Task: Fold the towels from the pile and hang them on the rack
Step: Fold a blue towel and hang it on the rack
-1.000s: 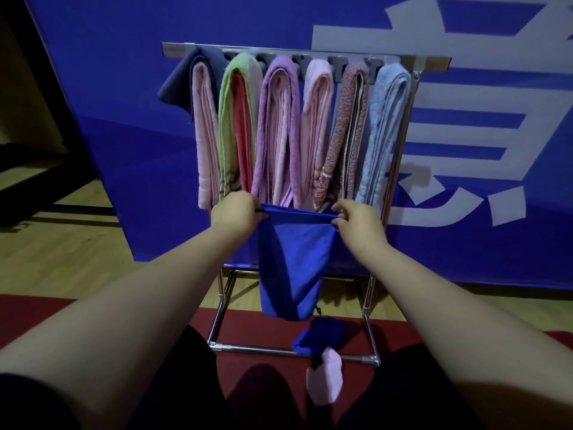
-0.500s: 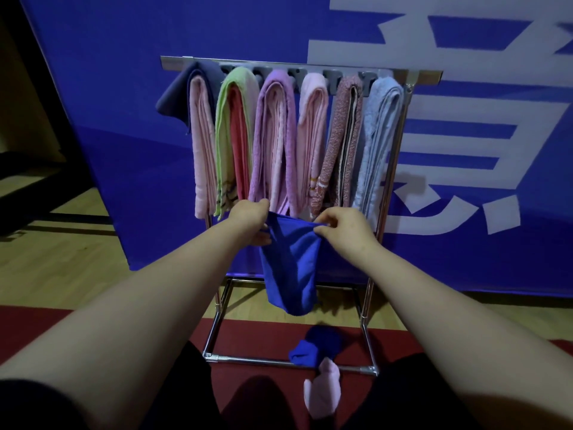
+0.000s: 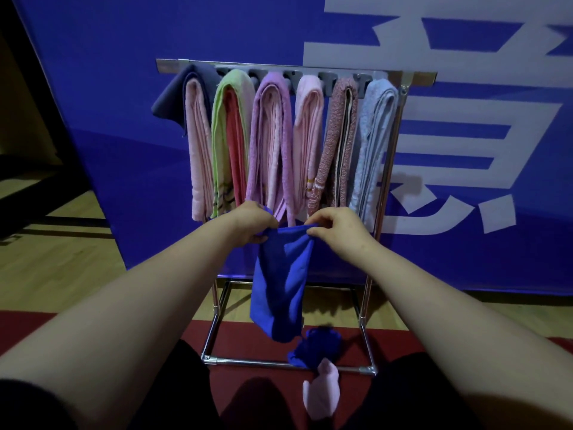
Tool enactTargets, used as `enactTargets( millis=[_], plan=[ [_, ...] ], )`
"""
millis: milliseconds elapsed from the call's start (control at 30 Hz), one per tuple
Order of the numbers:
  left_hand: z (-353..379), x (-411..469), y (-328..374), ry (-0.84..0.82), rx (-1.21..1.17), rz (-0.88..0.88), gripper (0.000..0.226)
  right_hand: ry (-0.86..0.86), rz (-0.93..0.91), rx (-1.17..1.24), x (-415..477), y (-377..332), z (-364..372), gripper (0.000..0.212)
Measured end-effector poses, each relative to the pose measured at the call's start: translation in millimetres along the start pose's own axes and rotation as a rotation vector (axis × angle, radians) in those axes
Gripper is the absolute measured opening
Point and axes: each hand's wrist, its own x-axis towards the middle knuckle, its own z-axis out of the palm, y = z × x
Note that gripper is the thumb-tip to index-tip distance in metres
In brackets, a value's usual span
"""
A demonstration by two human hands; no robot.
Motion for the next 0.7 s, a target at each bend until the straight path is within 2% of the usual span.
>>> enactTargets(
  millis=[33, 133, 267, 500, 700],
  plan=[
    [-2, -3, 1, -0.061, 0.053, -0.003, 0.013, 0.023, 0.015, 0.001, 0, 0, 0, 0.013],
    [-5, -10, 5, -0.235, 0.215, 0.023, 0.031, 0.047, 0.051, 0.023, 0, -1, 3, 0.011],
    [-5, -20, 9, -0.384, 0.339, 0.112, 0.035, 0.025, 0.035, 0.016, -1, -4, 8, 0.010],
    [-3, -32, 19, -0.420, 0.626, 0.226, 0.038, -0.039, 0.045, 0.093, -1, -7, 12, 0.023],
    [2, -33, 21, -0.420, 0.803, 0.297, 0.047, -0.090, 0.010, -0.017, 2, -2, 13, 0.036]
  ],
)
